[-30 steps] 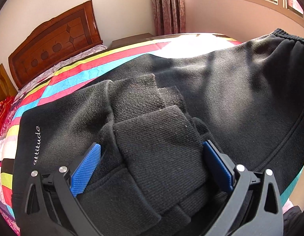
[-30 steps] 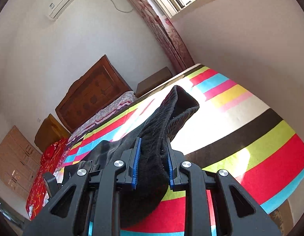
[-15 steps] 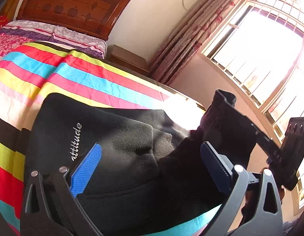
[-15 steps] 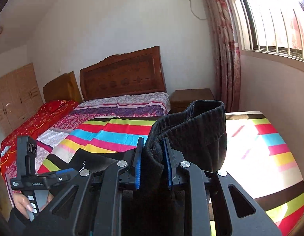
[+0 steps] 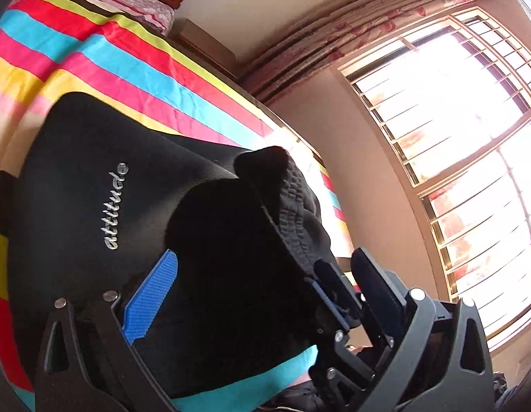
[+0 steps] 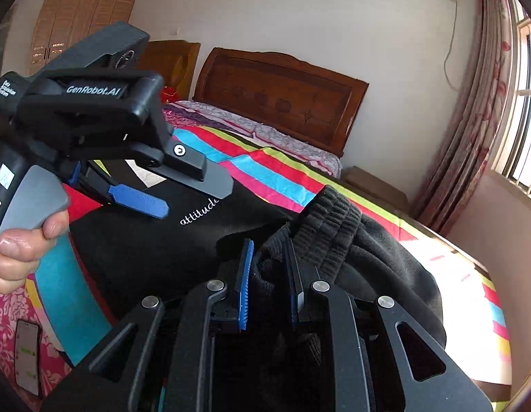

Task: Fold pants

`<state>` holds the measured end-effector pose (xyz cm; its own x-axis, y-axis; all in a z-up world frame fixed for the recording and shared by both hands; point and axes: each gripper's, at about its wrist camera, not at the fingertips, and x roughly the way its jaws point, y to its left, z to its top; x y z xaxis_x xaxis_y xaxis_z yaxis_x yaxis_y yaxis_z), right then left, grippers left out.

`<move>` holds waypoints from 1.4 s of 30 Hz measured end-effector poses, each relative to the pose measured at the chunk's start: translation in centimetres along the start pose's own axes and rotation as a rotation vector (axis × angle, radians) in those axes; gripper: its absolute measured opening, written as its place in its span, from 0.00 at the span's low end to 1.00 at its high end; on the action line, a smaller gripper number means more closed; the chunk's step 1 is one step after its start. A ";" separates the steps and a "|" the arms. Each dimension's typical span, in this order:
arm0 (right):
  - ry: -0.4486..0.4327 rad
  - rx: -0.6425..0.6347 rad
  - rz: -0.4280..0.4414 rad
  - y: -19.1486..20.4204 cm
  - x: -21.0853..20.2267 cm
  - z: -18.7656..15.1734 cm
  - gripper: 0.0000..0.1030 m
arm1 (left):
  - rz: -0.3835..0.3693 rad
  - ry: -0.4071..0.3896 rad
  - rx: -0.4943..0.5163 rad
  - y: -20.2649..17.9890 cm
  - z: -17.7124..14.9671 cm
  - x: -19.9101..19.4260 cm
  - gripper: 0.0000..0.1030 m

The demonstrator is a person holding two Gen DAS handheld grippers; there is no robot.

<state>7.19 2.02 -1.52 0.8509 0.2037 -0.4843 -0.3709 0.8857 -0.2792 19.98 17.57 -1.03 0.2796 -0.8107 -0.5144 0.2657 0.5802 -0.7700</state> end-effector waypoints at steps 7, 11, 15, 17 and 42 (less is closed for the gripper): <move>-0.086 -0.145 -0.128 2.2 -2.3 -2.7 0.17 | -0.032 0.351 0.081 -3.6 1.8 9.3 0.97; -0.117 -0.193 -0.154 3.0 -2.8 -2.5 0.16 | 0.058 0.453 0.182 -6.5 2.1 12.7 0.93; -0.133 -0.221 -0.157 3.5 -3.0 -2.3 0.06 | 0.222 0.560 0.274 -7.0 1.8 15.2 0.35; -0.137 -0.209 -0.132 3.2 -3.3 -2.2 0.06 | 0.242 0.565 0.309 -7.1 1.9 15.4 0.32; 0.166 0.236 -0.151 -11.2 -5.9 -13.4 0.87 | 0.161 0.244 0.275 -14.1 6.1 5.4 0.19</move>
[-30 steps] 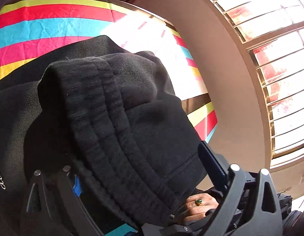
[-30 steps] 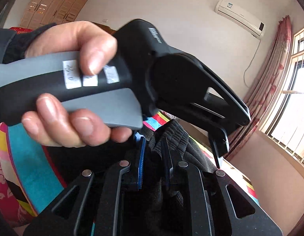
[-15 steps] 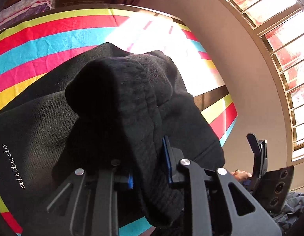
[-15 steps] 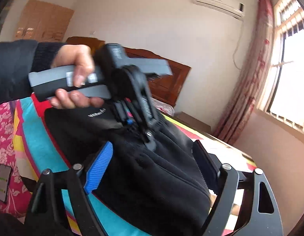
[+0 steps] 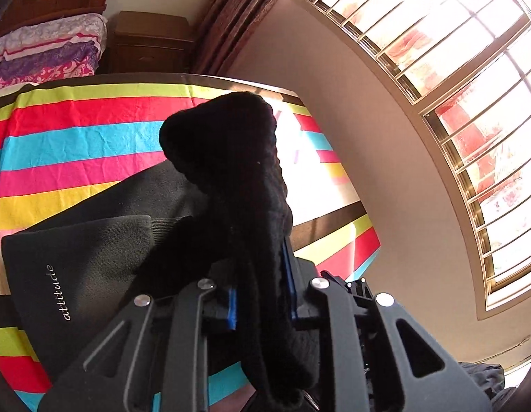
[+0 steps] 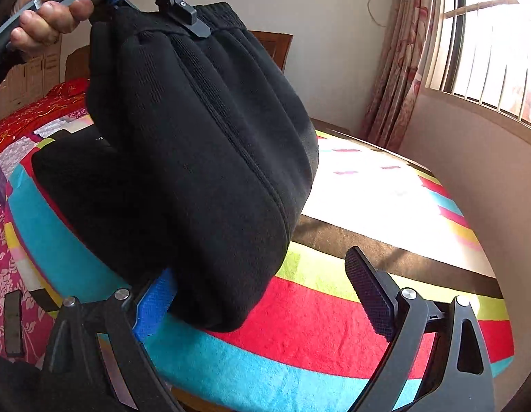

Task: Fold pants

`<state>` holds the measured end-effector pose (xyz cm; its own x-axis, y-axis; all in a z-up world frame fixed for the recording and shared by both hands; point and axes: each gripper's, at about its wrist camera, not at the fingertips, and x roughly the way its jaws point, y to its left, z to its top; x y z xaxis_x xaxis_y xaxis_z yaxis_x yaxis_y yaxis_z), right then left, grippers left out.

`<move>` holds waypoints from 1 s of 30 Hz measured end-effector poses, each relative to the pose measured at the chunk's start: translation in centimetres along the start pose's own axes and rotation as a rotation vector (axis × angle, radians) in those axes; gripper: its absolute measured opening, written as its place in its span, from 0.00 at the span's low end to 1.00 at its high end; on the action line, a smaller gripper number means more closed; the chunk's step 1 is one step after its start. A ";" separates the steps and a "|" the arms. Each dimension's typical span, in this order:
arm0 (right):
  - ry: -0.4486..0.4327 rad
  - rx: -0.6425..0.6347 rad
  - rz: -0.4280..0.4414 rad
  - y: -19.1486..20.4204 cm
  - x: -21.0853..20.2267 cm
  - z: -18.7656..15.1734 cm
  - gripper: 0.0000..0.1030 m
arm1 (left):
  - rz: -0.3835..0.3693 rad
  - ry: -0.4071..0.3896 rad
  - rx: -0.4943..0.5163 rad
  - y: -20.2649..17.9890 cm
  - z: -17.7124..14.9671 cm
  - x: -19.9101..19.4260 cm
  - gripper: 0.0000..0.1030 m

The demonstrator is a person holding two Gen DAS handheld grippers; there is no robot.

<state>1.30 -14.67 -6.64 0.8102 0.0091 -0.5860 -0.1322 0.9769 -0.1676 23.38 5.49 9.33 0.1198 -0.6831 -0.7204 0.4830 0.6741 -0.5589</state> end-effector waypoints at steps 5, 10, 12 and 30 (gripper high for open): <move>0.006 -0.114 -0.053 3.0 1.0 0.5 0.87 | 0.037 -0.112 -0.106 6.1 -1.8 -6.8 0.19; -0.063 -0.235 -0.106 5.7 0.7 1.3 0.88 | 0.080 -0.088 -0.340 17.3 -7.1 -7.3 0.19; -0.043 -0.235 -0.089 6.3 1.5 1.6 0.88 | 0.071 -0.058 -0.419 20.9 -9.8 -5.5 0.19; -0.019 -0.075 0.335 2.1 -1.7 1.9 0.89 | 0.306 -0.362 -0.247 12.3 -16.4 -12.9 0.82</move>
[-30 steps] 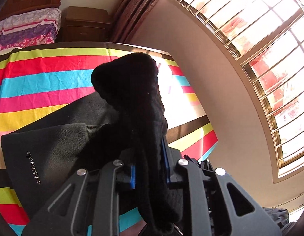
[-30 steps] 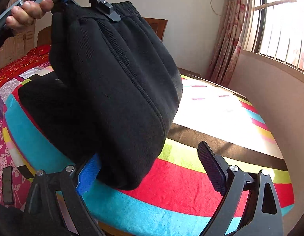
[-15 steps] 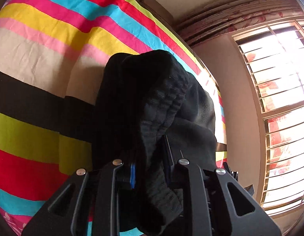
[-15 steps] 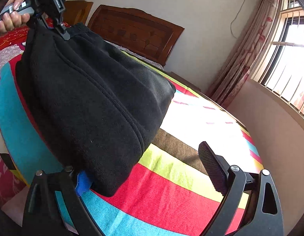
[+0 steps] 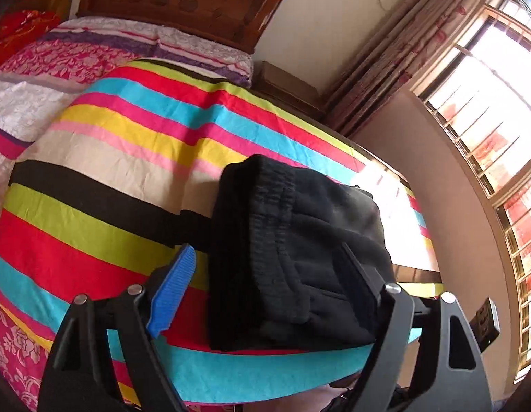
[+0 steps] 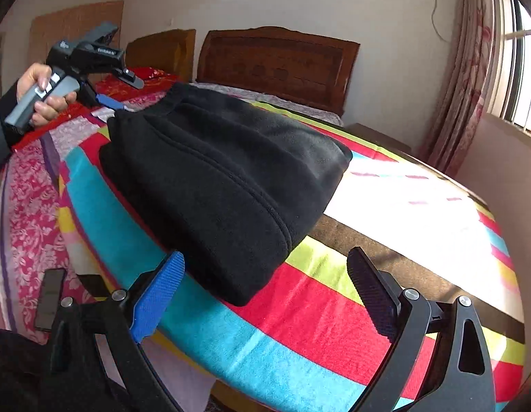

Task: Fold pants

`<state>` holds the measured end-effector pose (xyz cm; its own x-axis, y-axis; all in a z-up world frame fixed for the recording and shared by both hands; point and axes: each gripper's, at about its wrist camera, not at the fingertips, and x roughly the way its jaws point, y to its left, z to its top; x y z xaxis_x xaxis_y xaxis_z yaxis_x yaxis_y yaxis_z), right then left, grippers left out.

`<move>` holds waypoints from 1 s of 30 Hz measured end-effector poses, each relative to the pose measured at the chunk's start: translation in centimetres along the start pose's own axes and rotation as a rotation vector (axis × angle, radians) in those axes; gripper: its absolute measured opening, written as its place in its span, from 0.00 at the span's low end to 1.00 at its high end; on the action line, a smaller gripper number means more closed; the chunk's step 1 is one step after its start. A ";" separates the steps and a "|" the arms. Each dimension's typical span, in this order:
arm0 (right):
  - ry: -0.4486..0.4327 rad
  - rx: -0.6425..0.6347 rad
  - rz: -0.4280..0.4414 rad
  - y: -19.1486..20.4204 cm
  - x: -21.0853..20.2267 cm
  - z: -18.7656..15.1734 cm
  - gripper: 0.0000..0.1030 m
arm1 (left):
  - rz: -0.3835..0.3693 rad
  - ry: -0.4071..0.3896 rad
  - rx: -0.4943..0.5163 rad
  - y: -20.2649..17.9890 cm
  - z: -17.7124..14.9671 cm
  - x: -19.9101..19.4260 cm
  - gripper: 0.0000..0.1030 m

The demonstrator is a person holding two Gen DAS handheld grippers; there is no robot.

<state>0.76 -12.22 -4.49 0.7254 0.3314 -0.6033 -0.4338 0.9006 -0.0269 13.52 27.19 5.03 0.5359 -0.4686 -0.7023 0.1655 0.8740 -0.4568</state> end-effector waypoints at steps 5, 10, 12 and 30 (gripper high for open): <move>-0.043 0.365 0.231 -8.5 0.9 3.1 0.89 | -0.056 -0.017 0.321 -11.7 -4.2 3.8 0.86; 0.055 0.448 0.096 -13.0 8.2 7.6 0.91 | 0.005 0.017 0.373 -14.2 -8.7 8.9 0.86; 0.093 0.462 0.128 -12.9 10.7 8.9 0.91 | 0.022 0.017 0.384 -13.5 -10.1 9.8 0.86; 0.100 0.507 0.301 -13.0 17.9 15.8 0.93 | -0.055 0.028 0.364 -10.9 -11.2 9.9 0.86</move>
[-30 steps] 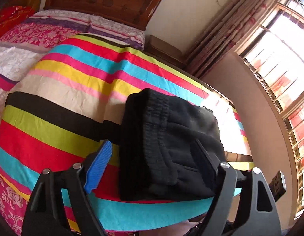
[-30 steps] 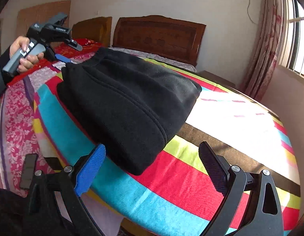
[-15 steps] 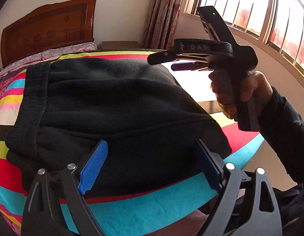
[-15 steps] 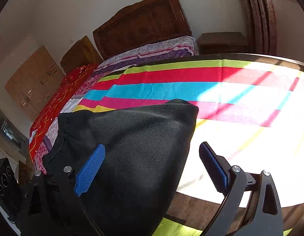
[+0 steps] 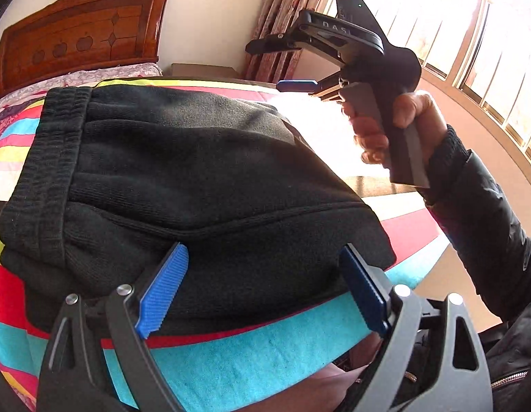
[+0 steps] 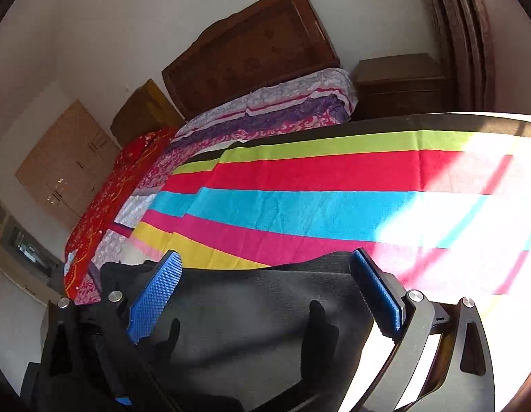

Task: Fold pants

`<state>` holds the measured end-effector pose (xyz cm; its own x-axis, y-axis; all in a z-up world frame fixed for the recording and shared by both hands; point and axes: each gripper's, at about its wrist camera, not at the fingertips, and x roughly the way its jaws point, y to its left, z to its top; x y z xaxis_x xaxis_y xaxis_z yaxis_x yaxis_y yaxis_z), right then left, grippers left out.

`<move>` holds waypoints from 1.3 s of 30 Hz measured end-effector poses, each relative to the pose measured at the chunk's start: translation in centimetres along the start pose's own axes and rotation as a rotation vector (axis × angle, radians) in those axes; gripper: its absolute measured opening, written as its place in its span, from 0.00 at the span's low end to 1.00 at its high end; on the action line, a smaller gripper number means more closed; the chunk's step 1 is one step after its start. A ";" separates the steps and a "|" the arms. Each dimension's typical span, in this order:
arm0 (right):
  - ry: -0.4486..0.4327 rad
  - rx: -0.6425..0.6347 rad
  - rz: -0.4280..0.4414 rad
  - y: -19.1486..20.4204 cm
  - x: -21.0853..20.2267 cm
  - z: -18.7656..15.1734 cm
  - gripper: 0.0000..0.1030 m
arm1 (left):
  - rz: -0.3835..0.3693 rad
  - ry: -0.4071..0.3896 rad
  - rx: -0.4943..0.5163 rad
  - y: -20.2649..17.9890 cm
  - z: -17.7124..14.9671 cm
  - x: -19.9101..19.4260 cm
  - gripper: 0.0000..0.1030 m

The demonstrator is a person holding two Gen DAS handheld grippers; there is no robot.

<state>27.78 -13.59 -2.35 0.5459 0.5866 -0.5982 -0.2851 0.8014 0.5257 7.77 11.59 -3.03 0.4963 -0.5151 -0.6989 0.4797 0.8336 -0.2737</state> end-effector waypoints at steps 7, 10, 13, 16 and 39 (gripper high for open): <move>0.237 -0.193 -0.095 1.1 6.6 -3.1 0.94 | 0.000 0.019 -0.012 -0.1 0.2 -0.2 0.87; 0.181 -0.060 -0.062 0.4 6.2 -1.9 0.95 | -0.025 0.015 -0.034 0.6 0.3 -0.5 0.86; 0.113 -0.197 -0.103 4.3 4.2 -2.2 0.95 | -0.020 0.014 -0.029 0.6 0.4 -0.4 0.87; 0.204 -0.391 -0.133 8.3 5.8 -4.3 0.95 | -0.004 0.021 -0.013 0.5 0.3 -0.3 0.87; 0.164 -0.012 0.071 -2.2 2.2 -2.1 0.95 | 0.058 -0.011 -0.169 7.7 5.2 -1.5 0.93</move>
<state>27.98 -13.87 -6.08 0.3888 0.6524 -0.6506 -0.3287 0.7579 0.5635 14.46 17.79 -0.68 0.5277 -0.4661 -0.7101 0.3215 0.8834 -0.3409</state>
